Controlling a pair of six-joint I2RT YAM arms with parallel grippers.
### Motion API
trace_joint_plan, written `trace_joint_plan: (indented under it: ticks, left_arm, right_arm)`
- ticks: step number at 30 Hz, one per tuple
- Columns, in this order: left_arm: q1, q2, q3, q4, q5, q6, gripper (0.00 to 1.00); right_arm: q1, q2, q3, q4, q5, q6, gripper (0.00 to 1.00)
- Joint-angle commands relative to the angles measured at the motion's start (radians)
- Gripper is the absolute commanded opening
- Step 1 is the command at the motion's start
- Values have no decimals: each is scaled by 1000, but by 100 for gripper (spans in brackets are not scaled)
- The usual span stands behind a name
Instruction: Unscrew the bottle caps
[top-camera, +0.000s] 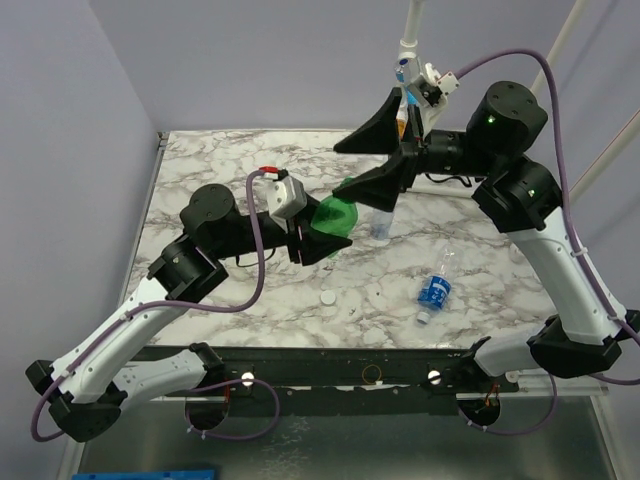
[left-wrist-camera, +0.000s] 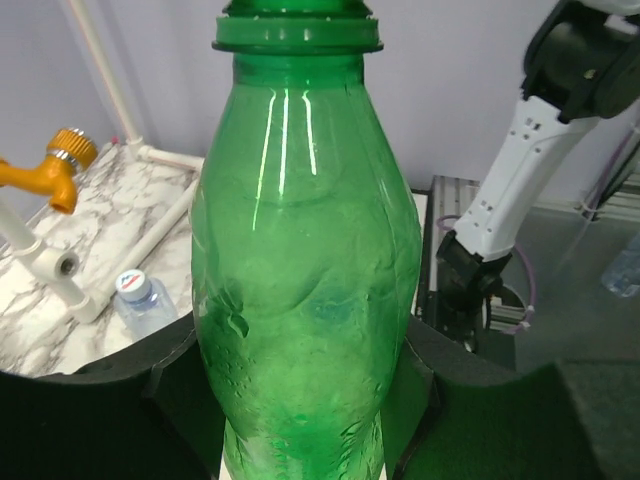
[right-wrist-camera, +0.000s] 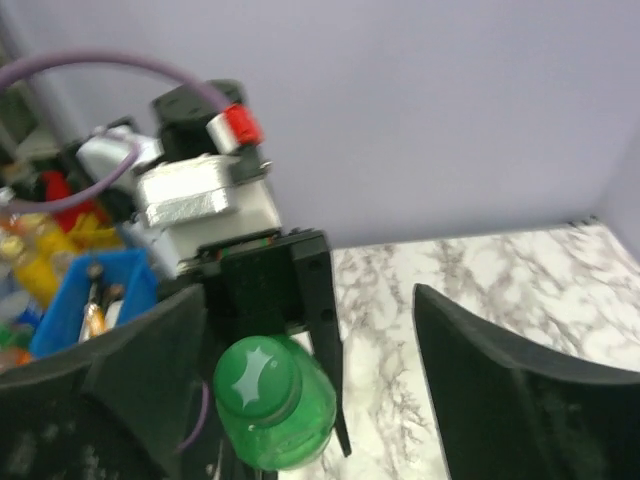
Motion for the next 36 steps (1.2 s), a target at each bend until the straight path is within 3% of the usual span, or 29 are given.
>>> trace_joint_plan:
  ticks: [1, 6, 11, 23, 30, 36]
  left_arm:
    - [0, 18, 1, -7, -204, 95, 0]
    - [0, 33, -33, 70, -461, 165, 0]
    - [-1, 53, -48, 138, -641, 216, 0]
    - [0, 92, -53, 141, -724, 234, 0]
    - [-1, 112, -41, 134, -754, 223, 0]
    - [-1, 124, -29, 132, -765, 209, 0]
  right_arm:
    - [-3, -33, -2, 40, 380, 48, 96]
    - [-4, -10, 18, 32, 507, 141, 100]
    - [-3, 89, 104, -120, 654, 167, 93]
    - [-1, 134, 66, -6, 574, 196, 88]
    - [-1, 143, 25, 24, 550, 212, 71]
    - [0, 149, 18, 12, 543, 212, 66]
